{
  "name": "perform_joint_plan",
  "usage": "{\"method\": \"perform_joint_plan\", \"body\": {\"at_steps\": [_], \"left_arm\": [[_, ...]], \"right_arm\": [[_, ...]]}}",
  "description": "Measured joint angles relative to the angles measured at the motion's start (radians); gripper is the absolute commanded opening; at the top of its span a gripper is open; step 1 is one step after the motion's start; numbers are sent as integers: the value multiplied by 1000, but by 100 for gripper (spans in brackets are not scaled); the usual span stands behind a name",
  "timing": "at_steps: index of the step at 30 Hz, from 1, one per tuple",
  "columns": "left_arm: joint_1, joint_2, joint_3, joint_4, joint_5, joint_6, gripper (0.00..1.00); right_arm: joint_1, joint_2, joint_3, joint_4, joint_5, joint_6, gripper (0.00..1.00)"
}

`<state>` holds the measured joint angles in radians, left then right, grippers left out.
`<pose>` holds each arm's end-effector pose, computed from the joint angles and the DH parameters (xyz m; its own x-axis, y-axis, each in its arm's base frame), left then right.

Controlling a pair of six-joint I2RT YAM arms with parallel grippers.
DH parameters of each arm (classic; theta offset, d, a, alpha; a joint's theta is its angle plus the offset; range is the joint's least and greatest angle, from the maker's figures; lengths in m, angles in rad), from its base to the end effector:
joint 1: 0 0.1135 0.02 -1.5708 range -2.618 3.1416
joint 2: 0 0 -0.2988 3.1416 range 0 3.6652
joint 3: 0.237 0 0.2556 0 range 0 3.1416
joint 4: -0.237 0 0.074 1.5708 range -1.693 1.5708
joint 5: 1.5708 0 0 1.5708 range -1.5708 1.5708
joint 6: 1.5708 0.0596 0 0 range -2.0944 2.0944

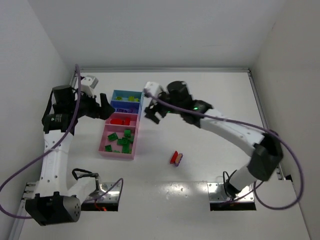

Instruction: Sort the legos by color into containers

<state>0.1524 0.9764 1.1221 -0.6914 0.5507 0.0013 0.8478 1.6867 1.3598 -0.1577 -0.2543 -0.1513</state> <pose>0.1989 -0.0010 0.3917 -0.5126 -0.0776 -0.8551 0.3134 0.9103 -0.2705 0.2704 0.3291 0.3260 -0.1731 -0.4167 -0.8924 -0.9095 0.4154 -0.0175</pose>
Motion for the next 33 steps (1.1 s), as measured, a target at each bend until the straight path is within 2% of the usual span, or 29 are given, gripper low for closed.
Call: {"method": "perform_joint_plan", "body": {"at_steps": [4,6,9,14,18,21,26,33], "left_arm": [[-76,79,7,-11,60,79,89],[-130,145,30,-31,84,122,89],[-203,251,86,-44,112,158,89],[-360,383,159,-57,116,209,89],[-571,453,192,-134,108,357,92],[-695,518,214,-216,126,511,92],[-749,644,273,-325,158,706,90],[-882,716,281,-282,175,795,88]], "right_arm": [[-176,-308,-185,-40,53,-114,75],[-234,-421,-246,-129,61,-208,74],[-243,-498,-291,-291,42,-336,76],[-246,-489,-336,-559,27,-440,80],[-266,-507,-388,-640,64,-418,82],[-286,-595,-451,-649,166,-376,83],[-342,-714,-511,-664,351,-293,83],[-513,-689,-544,-720,511,-216,83]]}}
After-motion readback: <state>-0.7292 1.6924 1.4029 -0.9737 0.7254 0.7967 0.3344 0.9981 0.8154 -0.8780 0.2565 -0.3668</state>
